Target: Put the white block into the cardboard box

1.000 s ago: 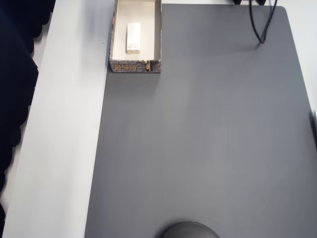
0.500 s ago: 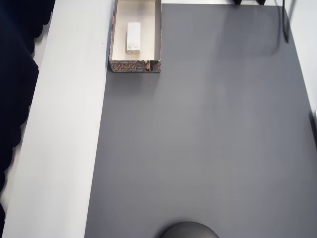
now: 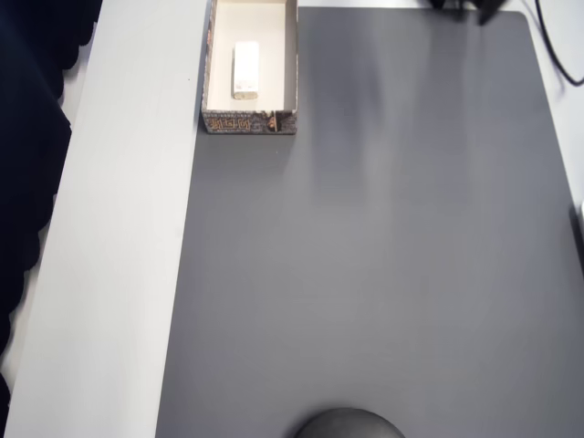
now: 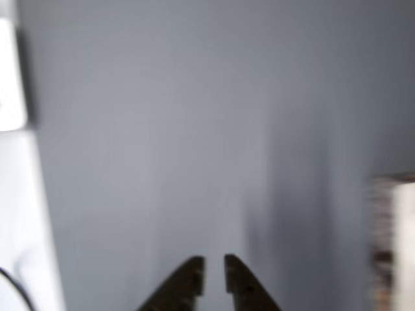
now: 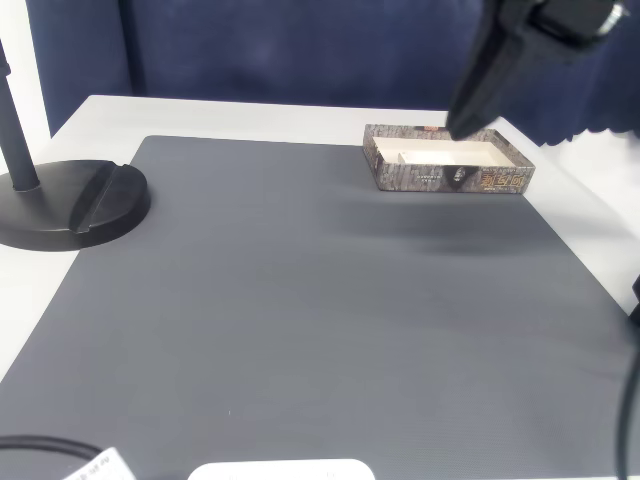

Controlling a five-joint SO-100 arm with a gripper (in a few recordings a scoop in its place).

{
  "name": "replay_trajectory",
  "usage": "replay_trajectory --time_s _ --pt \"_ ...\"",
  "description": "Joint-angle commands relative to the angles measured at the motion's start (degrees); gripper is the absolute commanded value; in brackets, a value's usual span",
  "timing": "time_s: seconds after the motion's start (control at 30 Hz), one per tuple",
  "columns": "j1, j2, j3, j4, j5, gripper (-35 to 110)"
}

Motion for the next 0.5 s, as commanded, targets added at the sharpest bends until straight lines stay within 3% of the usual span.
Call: replay_trajectory --time_s 0.0,0.23,0.47 --pt "-7.03 5.98 3.52 0.18 -7.65 -2" --pt "-15.38 17.93 17.84 0.18 -16.52 -2" --pt "-14.68 34.1 32.52 -1.14 -14.85 -2"
